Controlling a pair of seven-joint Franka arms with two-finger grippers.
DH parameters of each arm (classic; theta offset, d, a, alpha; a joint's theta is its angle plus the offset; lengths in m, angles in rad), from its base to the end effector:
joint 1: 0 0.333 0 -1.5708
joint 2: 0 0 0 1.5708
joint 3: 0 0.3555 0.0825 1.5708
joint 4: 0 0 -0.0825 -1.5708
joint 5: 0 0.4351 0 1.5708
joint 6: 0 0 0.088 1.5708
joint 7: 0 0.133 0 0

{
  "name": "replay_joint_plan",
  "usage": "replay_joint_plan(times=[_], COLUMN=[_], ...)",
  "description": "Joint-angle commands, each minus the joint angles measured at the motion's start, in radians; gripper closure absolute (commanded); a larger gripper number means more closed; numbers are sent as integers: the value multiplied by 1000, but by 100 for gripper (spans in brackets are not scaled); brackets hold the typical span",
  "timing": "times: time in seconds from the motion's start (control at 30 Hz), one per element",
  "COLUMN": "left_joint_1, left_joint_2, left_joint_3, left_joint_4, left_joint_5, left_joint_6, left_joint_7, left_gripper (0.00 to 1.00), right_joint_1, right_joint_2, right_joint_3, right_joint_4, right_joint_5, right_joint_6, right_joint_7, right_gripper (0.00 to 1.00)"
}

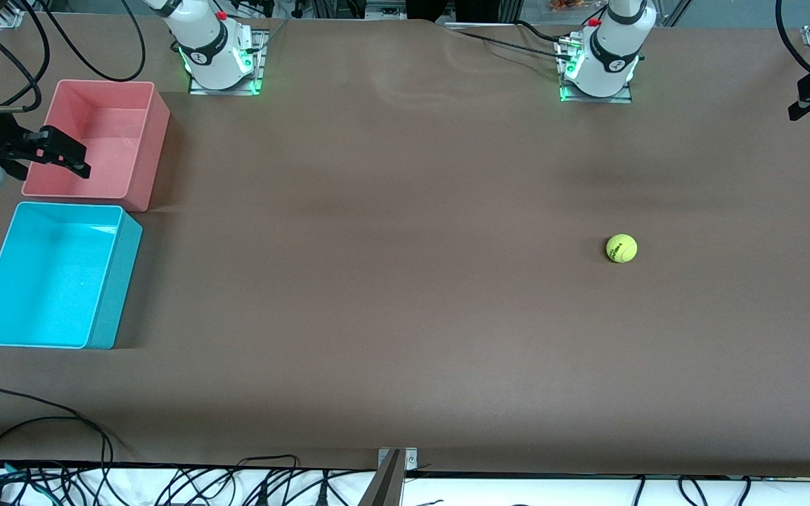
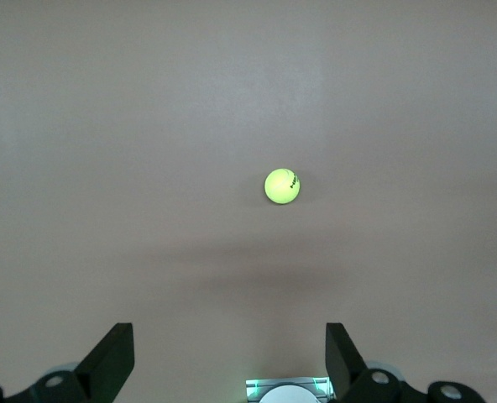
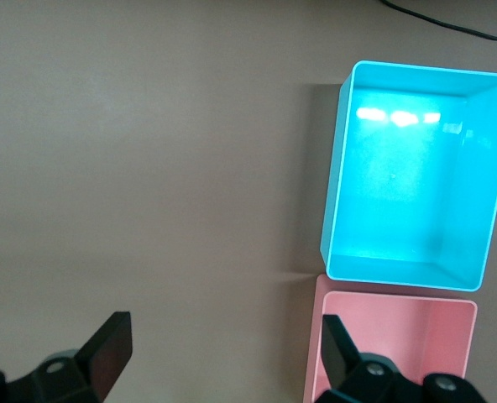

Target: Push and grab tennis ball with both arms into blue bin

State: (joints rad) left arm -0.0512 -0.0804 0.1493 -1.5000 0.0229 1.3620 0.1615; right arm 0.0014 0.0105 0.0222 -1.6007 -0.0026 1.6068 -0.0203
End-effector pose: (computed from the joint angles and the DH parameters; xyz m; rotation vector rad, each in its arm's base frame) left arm 0.5485 0.0616 0.7027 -3.1358 0.0943 0.0932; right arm 0.6116 0.0140 0.6191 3.1385 0.0691 -0.0069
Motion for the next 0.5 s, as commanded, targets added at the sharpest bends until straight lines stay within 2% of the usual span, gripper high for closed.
replay_joint_plan(times=[0.0,0.1,0.47], left_joint_1=[4,4,4], left_joint_2=[13,11,11], left_joint_3=[1,15,15], left_joint_4=[33,34,32], left_joint_5=[22,20,15], left_joint_6=[-23,-23,-23], left_joint_7=[23,24,24], left_gripper=[0,0,0], right_joint_1=[0,-3,0], right_joint_2=[-7,-6,6], right_joint_3=[-2,-4,-1], right_joint_4=[-2,-2,19], right_joint_5=[13,12,10], right_joint_6=[-1,-8,-7], right_joint_7=[18,74,74], right_gripper=[0,0,0])
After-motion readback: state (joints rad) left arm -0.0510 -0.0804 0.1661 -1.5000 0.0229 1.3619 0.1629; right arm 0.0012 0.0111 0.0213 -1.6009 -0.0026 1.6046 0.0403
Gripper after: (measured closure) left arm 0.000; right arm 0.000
